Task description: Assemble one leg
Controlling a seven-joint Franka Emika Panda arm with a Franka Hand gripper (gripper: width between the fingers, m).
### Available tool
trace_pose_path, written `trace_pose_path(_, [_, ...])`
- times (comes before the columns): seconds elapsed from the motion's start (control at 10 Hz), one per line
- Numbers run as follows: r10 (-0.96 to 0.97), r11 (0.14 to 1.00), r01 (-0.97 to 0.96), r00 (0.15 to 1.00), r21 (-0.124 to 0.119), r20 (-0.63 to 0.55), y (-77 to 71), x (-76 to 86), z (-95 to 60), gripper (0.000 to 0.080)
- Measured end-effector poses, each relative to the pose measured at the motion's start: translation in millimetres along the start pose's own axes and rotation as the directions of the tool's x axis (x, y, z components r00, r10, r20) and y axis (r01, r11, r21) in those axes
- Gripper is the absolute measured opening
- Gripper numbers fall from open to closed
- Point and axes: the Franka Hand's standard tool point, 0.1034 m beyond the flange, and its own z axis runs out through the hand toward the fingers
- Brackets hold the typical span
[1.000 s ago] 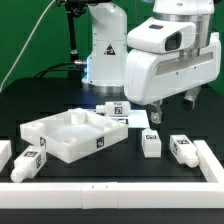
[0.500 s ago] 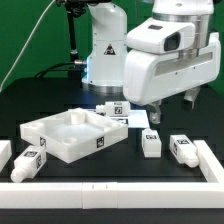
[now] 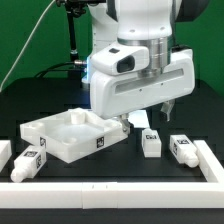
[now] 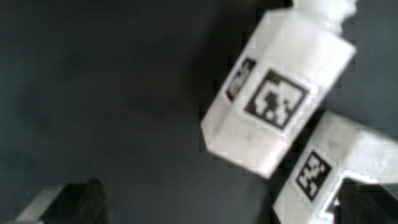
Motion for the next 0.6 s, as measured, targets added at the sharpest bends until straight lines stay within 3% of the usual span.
trace_pose_path(0.2, [0.010, 1.000, -0.010, 1.000, 0.002, 0.003, -1.8, -2.0, 2.1, 0.0650])
trace_pose_path(0.4, [0.075, 0.997, -0.075, 0.997, -0.004, -0.002, -19.2, -20.8, 24.3, 0.0650])
trace_pose_path(0.6, [0.054, 0.999, -0.054, 0.998, -0.007, -0.012, -11.3, -31.2, 47.6, 0.0650])
